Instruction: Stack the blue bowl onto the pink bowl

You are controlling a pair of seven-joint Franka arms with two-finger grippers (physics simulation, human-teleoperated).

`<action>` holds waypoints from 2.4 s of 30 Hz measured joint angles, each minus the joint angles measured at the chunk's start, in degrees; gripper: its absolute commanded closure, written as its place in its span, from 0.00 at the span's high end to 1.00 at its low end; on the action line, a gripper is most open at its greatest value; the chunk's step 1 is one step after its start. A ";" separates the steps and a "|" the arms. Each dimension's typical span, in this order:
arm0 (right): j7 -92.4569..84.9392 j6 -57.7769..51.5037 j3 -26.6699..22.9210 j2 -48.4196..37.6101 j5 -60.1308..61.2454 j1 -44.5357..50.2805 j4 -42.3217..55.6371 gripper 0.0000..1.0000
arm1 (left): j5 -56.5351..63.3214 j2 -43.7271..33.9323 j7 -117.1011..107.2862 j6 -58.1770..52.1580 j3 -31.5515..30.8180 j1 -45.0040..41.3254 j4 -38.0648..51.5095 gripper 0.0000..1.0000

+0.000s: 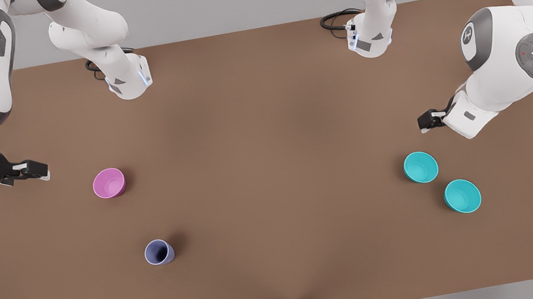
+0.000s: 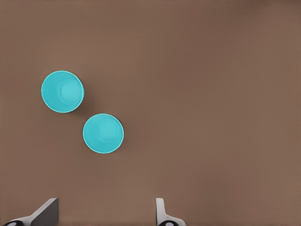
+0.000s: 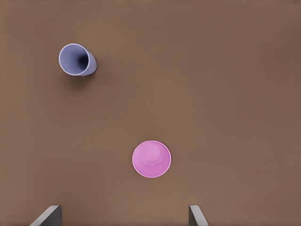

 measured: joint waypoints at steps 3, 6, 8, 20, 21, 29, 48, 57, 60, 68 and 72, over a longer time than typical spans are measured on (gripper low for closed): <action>-0.17 -0.09 0.01 0.17 0.00 -0.07 -0.15 1.00 | 0.00 0.07 -0.14 0.10 0.00 0.09 -0.03 1.00; -0.36 0.58 -0.13 0.27 1.55 -0.97 -5.01 1.00 | -0.08 0.64 -0.27 0.07 -0.03 0.55 -0.11 1.00; -0.44 3.57 -0.31 -3.72 2.10 -1.89 -15.68 1.00 | -0.13 0.70 -0.34 -0.18 -0.02 0.54 -0.13 1.00; -0.68 32.15 -1.94 1.15 2.92 -6.51 -39.31 1.00 | -0.16 1.57 -0.59 -1.19 -0.04 0.59 -0.19 1.00; -0.68 33.29 -1.94 1.52 2.98 -6.75 -39.98 1.00 | -0.15 1.67 -0.60 -1.24 -0.02 0.59 -0.18 1.00; -0.66 49.72 -1.94 1.11 5.44 -6.76 -55.26 1.00 | -0.05 1.81 -0.68 -1.37 0.00 0.81 -0.17 1.00; -2.69 65.58 -1.82 6.05 8.45 -6.78 -56.77 0.21 | 0.22 2.54 -0.77 -1.21 0.08 1.32 -0.09 1.00; -2.10 40.50 -0.71 3.64 17.30 1.66 -30.70 0.21 | 0.21 2.62 -0.79 -1.11 0.09 1.58 -0.09 1.00; 0.64 33.98 -0.67 9.04 21.65 13.61 -16.13 0.21 | 0.19 2.57 -0.80 -1.09 0.09 1.53 0.02 1.00; 13.00 37.58 -0.89 37.15 26.64 34.22 10.83 0.21 | 0.14 2.55 -0.81 -1.08 0.08 1.55 0.09 1.00; 18.25 46.47 -0.90 43.73 26.91 38.20 11.28 0.21 | 0.15 2.56 -0.82 -1.07 0.09 1.57 0.09 1.00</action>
